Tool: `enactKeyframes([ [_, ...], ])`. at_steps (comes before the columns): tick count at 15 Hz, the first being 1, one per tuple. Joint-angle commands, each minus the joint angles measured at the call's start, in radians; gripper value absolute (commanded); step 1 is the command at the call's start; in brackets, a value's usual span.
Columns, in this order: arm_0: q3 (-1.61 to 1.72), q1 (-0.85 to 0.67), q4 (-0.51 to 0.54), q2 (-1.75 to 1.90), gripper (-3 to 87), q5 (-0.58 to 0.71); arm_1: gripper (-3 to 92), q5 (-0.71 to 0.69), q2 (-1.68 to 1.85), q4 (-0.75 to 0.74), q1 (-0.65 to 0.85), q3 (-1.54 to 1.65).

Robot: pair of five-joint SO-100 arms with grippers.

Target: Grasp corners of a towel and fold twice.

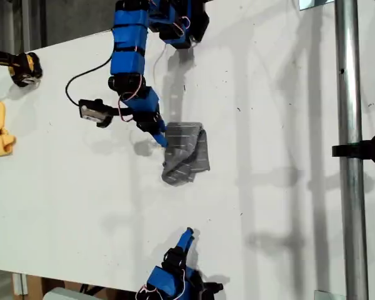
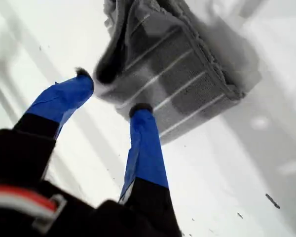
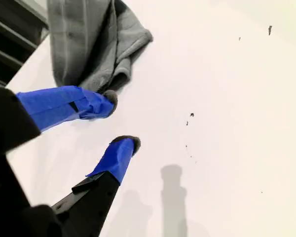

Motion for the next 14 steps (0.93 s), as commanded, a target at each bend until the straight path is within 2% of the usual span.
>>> enactKeyframes([
  [1, -0.014, -0.023, -0.009, 0.006, 14.0, 0.005, 20.2, -0.029, 0.287, 0.028, -0.029, 0.069],
  [2, -0.014, -0.023, -0.009, 0.006, 14.0, 0.000, 18.8, -0.038, 0.347, 0.009, -0.043, 0.101],
  [4, -0.014, -0.028, -0.008, 0.006, 14.0, -0.003, 14.8, -0.031, 0.563, -0.138, -0.029, 0.328],
  [6, -0.009, -0.021, 0.000, 0.006, 13.8, -0.015, -0.2, 0.015, 0.973, -0.158, 0.032, 0.681],
  [7, 0.003, -0.035, -0.003, 0.006, 12.4, -0.006, -0.2, 0.025, 1.117, -0.163, 0.032, 0.819],
  [9, 0.032, -0.086, -0.023, 0.008, 6.7, 0.031, -0.2, 0.078, 1.401, -0.100, 0.025, 1.043],
  [10, 0.052, -0.109, -0.026, 0.008, 2.9, 0.028, -0.2, 0.092, 1.525, -0.023, 0.021, 1.121],
  [11, 0.083, -0.129, -0.029, 0.008, -1.0, 0.006, -0.2, 0.107, 1.502, 0.009, 0.021, 1.124],
  [13, 0.189, -0.140, -0.058, 0.008, -1.0, -0.112, -0.2, 0.169, 1.513, 0.098, 0.040, 1.197],
  [14, 0.189, -0.133, -0.054, 0.005, -1.0, -0.017, 0.7, 0.261, 1.514, 0.196, 0.048, 1.238],
])
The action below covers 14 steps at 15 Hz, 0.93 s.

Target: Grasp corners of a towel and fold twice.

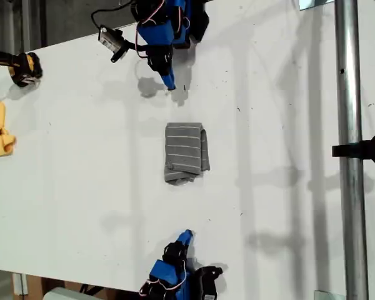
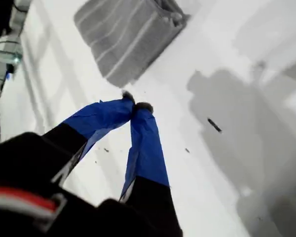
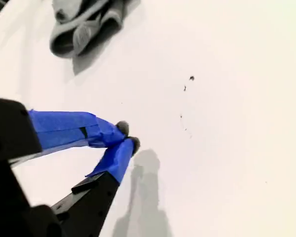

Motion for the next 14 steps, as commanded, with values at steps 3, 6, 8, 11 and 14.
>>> enactKeyframes([
  [3, 0.014, 0.046, -0.015, 0.003, 4.6, 0.051, 11.7, 0.140, 0.000, 0.124, -0.126, 0.049],
  [6, 0.014, 0.044, -0.018, 0.003, 4.3, 0.595, 11.7, 0.081, 0.002, 0.133, -0.132, 0.049],
  [8, 0.014, 0.046, -0.018, 0.005, 3.8, 0.594, 11.7, 0.081, 0.002, 0.133, -0.132, 0.049],
  [11, 0.014, 0.044, -0.018, 0.005, 3.7, 0.594, 11.7, 0.080, 0.002, 0.133, -0.132, 0.049],
  [14, 0.014, 0.044, -0.018, 0.005, 3.7, 0.594, 11.7, 0.080, 0.002, 0.133, -0.132, 0.049],
])
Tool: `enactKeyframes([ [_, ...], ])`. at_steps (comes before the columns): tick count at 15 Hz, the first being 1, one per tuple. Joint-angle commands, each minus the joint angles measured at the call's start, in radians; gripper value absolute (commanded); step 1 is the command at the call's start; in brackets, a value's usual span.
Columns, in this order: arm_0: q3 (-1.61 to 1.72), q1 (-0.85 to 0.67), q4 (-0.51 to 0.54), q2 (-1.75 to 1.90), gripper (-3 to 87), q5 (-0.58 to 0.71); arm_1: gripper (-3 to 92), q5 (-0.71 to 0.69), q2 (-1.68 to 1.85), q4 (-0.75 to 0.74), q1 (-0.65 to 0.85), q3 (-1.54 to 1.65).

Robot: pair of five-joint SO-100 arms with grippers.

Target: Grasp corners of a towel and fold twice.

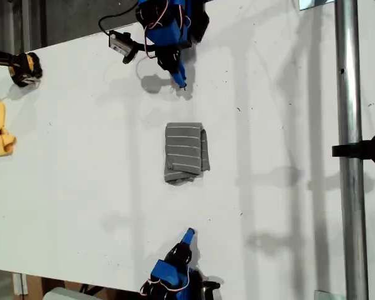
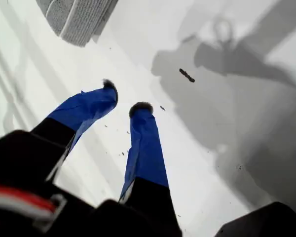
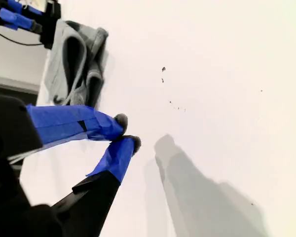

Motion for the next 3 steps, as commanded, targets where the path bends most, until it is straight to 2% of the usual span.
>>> enactKeyframes([
  [1, 0.003, 0.000, -0.008, 0.003, 3.7, 0.005, 11.7, -0.011, -0.003, 0.009, -0.003, -0.012],
  [3, 0.003, 0.000, -0.008, 0.003, 3.7, 0.005, 11.7, -0.011, -0.003, 0.009, -0.003, -0.012],
])
